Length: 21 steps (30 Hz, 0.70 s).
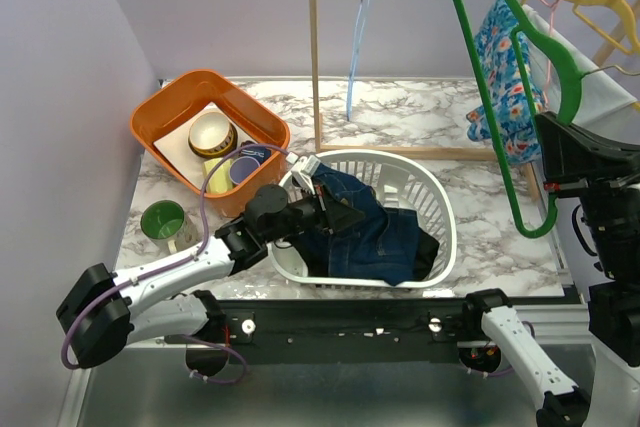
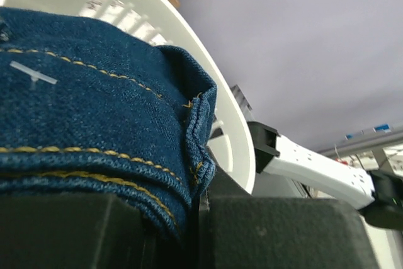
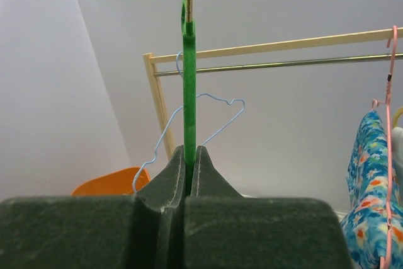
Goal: Remove the skirt from the hanger
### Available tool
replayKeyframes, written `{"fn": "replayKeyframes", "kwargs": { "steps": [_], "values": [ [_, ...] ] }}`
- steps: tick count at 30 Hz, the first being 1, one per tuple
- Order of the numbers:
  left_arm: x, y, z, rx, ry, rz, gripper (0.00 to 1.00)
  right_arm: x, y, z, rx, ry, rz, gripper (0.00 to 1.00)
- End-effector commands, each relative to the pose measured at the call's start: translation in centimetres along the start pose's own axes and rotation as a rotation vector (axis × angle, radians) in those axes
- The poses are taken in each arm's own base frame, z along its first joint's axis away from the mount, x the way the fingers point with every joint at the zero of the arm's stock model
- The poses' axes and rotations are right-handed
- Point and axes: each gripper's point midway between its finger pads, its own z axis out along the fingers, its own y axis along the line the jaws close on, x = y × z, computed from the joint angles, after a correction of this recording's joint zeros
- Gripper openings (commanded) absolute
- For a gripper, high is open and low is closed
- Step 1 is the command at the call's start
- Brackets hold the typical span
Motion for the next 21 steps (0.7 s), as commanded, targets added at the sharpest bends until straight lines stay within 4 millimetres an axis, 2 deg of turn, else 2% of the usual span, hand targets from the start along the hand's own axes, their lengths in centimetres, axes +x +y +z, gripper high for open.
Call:
{"fn": "replayKeyframes", "kwargs": {
  "steps": [1, 4, 5, 7, 8, 10, 13, 14, 16, 17, 19, 20, 21],
  "values": [
    [-1.5, 2.6, 0.5, -0.139, -0.095, 0.018, 0.00, -0.3, -0.1, -0.5, 0.017, -0.006, 0.003, 0.01],
    [-0.8, 5.2, 0.9, -0.246, -0.073, 0.020, 0.00, 0.7, -0.4, -0.8, 0.026, 0.027, 0.003, 0.01],
    [-0.1, 6.0, 1.2, -0.268, -0.052, 0.017, 0.00, 1.6, -0.6, -1.1, 0.034, 0.064, 0.002, 0.01],
    [0.5, 6.6, 1.4, -0.283, -0.028, 0.010, 0.00, 2.9, -0.8, -1.7, 0.038, 0.123, -0.020, 0.01],
    [0.8, 7.1, 1.5, -0.301, -0.022, -0.003, 0.00, 4.3, -1.1, -2.4, 0.060, 0.187, -0.008, 0.01],
    [1.7, 7.4, 1.4, -0.318, 0.002, -0.011, 0.00, 5.4, -1.8, -3.3, 0.111, 0.223, 0.019, 0.01],
    [1.5, 9.4, 0.8, -0.455, 0.003, -0.001, 0.13, 7.6, -2.3, -3.6, 0.127, 0.264, 0.049, 0.01],
    [1.3, 10.0, 0.7, -0.492, 0.003, 0.007, 0.26, 8.2, -2.4, -3.4, 0.128, 0.276, 0.056, 0.01],
    [0.9, 9.5, 0.4, -0.515, 0.017, 0.007, 0.44, 10.1, -2.9, -2.7, 0.136, 0.328, 0.074, 0.01],
    [0.1, 8.3, 0.3, -0.483, -0.002, 0.008, 0.58, 10.6, -3.1, -2.5, 0.139, 0.345, 0.078, 0.01],
    [-0.6, 6.5, -0.2, -0.455, -0.006, -0.004, 0.69, 11.4, -3.4, -1.7, 0.144, 0.370, 0.086, 0.01],
    [-1.7, 4.9, -0.8, -0.413, -0.040, -0.004, 0.78, 12.3, -3.8, -1.0, 0.156, 0.404, 0.091, 0.01],
    [-2.3, 3.9, -1.1, -0.385, -0.056, -0.006, 0.82, 12.5, -4.1, -0.6, 0.169, 0.417, 0.092, 0.01]
  ]
}}
